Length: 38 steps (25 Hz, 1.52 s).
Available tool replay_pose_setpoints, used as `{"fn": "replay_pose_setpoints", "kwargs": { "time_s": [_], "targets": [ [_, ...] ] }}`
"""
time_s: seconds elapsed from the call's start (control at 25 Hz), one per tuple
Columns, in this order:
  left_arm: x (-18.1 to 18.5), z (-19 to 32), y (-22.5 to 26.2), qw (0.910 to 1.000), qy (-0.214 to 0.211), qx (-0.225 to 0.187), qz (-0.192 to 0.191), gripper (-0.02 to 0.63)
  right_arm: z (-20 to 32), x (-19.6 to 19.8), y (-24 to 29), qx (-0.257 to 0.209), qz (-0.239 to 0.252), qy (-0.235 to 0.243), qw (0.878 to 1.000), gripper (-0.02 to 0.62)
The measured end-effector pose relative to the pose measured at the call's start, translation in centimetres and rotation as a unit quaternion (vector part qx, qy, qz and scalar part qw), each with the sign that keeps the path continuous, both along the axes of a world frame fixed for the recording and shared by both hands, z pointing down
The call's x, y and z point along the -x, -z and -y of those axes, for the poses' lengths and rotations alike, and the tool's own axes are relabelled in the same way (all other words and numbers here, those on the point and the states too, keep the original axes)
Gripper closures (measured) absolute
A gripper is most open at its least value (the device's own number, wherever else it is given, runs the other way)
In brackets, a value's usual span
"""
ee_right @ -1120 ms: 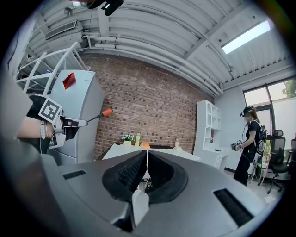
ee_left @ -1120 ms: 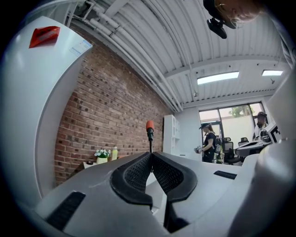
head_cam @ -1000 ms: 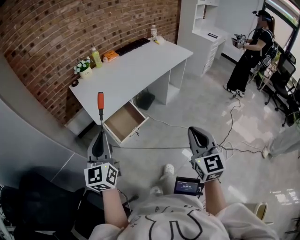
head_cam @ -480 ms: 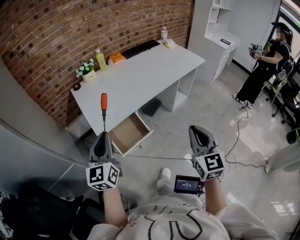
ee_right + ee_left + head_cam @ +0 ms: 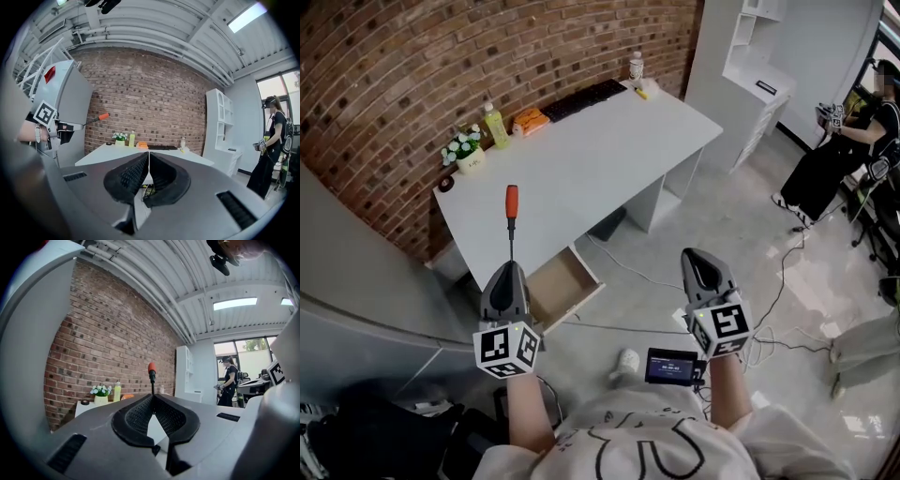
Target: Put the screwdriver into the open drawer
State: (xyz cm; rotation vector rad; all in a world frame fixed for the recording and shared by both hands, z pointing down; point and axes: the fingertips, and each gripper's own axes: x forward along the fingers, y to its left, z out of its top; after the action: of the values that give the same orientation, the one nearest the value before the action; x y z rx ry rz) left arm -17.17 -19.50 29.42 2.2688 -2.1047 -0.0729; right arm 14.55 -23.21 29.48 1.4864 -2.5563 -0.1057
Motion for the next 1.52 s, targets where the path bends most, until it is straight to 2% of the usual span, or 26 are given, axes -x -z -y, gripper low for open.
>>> {"fn": "replay_pose_setpoints", "kwargs": {
  "time_s": [0.28,0.48,0.72,1.12,1.52],
  "targets": [
    [-0.2,3.5,-1.0,0.9999,0.002,0.010,0.000,0.586,3.8,-1.1,-1.4,0.019,0.002,-0.008,1.000,0.575],
    [0.6,4.8,-3.1,0.9994,-0.013,0.031,0.003,0.586,4.5,-0.2,-3.4,0.045,-0.006,-0.011,0.999,0.576],
    [1.2,6.4,-6.8,0.9964,-0.044,0.072,-0.003,0.586,5.0,0.4,-7.0,0.092,-0.004,-0.038,0.995,0.575],
    [1.5,6.2,-16.8,0.9822,-0.083,0.163,-0.042,0.586,3.9,1.7,-15.5,0.175,-0.024,-0.055,0.983,0.575],
    [1.9,5.6,-23.5,0.9712,-0.098,0.211,-0.053,0.586,3.8,4.3,-22.3,0.226,-0.025,-0.044,0.973,0.575]
  ]
}}
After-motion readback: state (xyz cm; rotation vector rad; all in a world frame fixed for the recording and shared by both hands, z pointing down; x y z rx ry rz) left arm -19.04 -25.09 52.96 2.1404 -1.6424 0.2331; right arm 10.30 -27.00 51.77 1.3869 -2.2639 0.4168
